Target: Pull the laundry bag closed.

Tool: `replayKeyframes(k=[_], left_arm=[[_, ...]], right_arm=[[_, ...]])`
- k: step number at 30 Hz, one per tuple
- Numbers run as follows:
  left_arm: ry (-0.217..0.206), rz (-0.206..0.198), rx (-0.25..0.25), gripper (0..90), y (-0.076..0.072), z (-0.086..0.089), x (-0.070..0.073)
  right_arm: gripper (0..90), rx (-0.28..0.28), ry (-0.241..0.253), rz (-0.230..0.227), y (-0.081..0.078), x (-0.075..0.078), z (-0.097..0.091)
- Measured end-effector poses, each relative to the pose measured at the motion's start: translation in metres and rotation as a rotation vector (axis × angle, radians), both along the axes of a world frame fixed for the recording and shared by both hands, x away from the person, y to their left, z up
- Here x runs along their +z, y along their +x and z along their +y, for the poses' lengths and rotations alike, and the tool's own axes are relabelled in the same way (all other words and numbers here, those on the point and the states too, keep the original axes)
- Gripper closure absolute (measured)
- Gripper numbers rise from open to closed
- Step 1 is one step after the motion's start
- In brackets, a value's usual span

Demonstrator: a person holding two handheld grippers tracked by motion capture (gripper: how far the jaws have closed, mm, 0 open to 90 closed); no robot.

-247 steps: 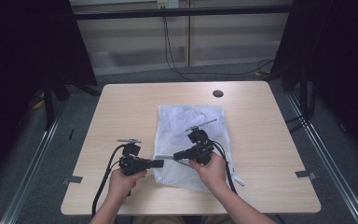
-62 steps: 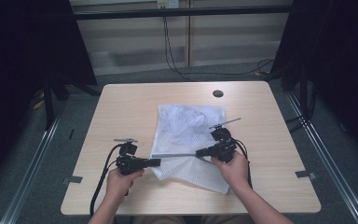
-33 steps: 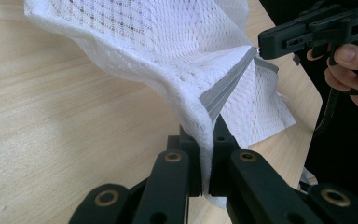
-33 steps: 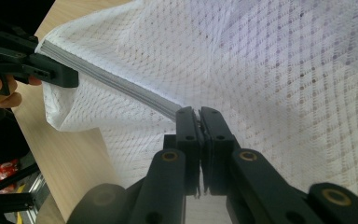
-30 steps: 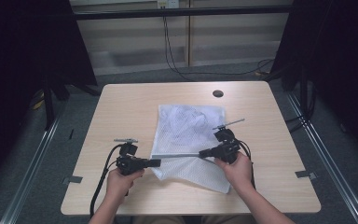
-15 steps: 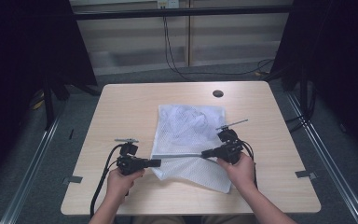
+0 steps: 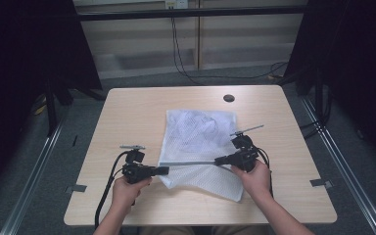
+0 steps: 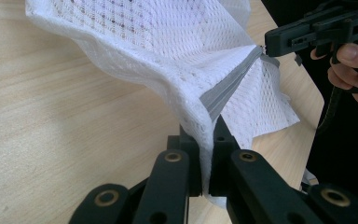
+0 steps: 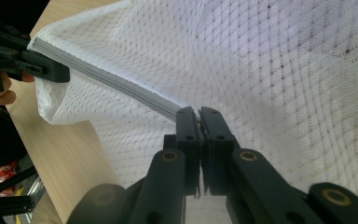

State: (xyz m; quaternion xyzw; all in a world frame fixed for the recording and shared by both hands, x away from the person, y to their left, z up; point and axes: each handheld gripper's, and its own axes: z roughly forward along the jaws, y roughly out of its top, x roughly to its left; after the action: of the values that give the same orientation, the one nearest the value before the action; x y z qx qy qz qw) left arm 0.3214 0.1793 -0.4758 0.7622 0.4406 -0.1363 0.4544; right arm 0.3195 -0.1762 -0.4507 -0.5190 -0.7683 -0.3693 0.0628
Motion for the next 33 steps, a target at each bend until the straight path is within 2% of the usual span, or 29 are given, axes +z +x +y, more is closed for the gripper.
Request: replayKeyframes(k=[17, 22, 24, 33], left_arm=[[-0.001, 0.006, 0.006, 88.4, 0.001, 0.002, 0.000], [0.001, 0.006, 0.011, 88.4, 0.000, 0.002, 0.000], [0.000, 0.005, 0.008, 88.4, 0.001, 0.003, 0.000], [0.001, 0.012, 0.013, 88.5, 0.000, 0.002, 0.000]], right_arm=[[86.7, -0.012, -0.007, 0.010, -0.001, 0.000, -0.007], [86.7, -0.014, -0.015, -0.003, -0.001, 0.000, -0.009], [86.6, -0.024, -0.018, 0.008, -0.001, 0.000, -0.011], [86.7, -0.022, -0.017, 0.000, -0.002, 0.000, -0.016]])
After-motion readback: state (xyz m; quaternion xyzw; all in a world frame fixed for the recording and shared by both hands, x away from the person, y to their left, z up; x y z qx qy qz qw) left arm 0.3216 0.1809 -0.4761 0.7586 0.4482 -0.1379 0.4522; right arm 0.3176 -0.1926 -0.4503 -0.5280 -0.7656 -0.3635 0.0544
